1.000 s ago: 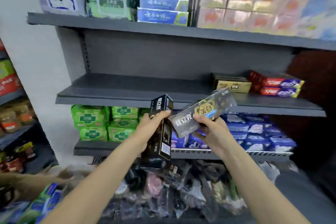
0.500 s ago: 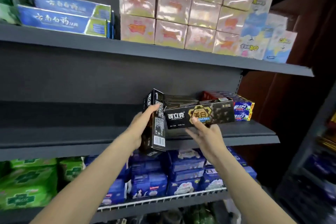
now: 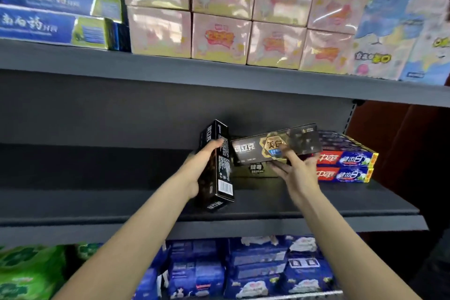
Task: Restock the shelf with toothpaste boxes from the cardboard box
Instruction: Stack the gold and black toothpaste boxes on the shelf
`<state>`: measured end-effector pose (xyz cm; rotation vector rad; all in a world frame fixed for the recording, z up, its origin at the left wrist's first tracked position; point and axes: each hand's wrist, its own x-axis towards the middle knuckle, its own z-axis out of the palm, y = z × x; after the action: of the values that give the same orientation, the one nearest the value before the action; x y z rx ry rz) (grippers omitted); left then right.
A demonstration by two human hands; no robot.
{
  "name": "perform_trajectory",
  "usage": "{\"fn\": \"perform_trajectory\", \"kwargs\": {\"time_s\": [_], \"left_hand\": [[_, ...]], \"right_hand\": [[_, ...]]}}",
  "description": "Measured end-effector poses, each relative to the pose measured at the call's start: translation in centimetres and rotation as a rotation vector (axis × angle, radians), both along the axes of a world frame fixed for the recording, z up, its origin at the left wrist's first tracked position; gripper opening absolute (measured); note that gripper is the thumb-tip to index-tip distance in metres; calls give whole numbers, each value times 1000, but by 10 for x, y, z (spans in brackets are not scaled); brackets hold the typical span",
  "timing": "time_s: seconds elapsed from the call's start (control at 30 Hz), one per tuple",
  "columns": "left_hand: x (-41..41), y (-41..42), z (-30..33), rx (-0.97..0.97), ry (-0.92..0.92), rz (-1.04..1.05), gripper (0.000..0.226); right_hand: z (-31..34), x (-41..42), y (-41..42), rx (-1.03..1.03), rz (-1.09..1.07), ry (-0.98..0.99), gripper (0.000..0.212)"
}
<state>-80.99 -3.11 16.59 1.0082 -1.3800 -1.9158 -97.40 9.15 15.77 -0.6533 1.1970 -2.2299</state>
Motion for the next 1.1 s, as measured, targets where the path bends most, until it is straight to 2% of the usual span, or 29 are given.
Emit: {"fn": "perform_trajectory", "kwargs": {"time_s": [0.1, 0.17, 0.2, 0.27, 0.3, 0.4, 0.47, 0.53, 0.63, 0.67, 0.7, 0.83, 1.0, 1.1], "left_hand": [[-11, 7, 7, 46, 107, -31, 85], [-15, 8, 12, 49, 153, 0, 76], [-16, 5, 13, 46, 157, 35, 76], [-17, -2, 16, 40, 165, 82, 80], [-16, -4, 18, 37, 177, 86, 87], [-16, -12, 24, -1, 161, 129, 115], [-18, -16, 27, -36, 138, 189, 110], [-20, -15, 33, -38, 202, 249, 87], [-24, -17, 35, -23, 226, 273, 54], [-26, -16, 35, -17, 216, 289, 39], [-27, -19, 31, -20, 215, 307, 33], [-24, -22, 21, 43, 226, 353, 36], [-24, -30, 14, 125, 226, 382, 50], [-25, -33, 13, 123, 213, 375, 47]], "right_hand": [[3, -5, -15, 12, 27, -33, 39], [9, -10, -18, 11, 103, -120, 13], [12, -13, -20, 10, 120, -137, 11], [15, -25, -21, 3, 84, -95, 22], [17, -31, -21, 13, 54, -40, 36], [24, -50, -22, 213, -4, 325, 73], [26, -60, -27, 448, 18, 629, 67], [25, -67, -32, 556, 72, 798, 49], [23, -79, -43, 522, 93, 784, 40], [24, -83, -48, 512, 83, 793, 40], [24, -89, -53, 519, 54, 811, 42], [33, -102, -75, 649, -86, 951, 53], [42, -111, -104, 777, -68, 1093, 56], [34, -120, -122, 868, -96, 1142, 54]]}}
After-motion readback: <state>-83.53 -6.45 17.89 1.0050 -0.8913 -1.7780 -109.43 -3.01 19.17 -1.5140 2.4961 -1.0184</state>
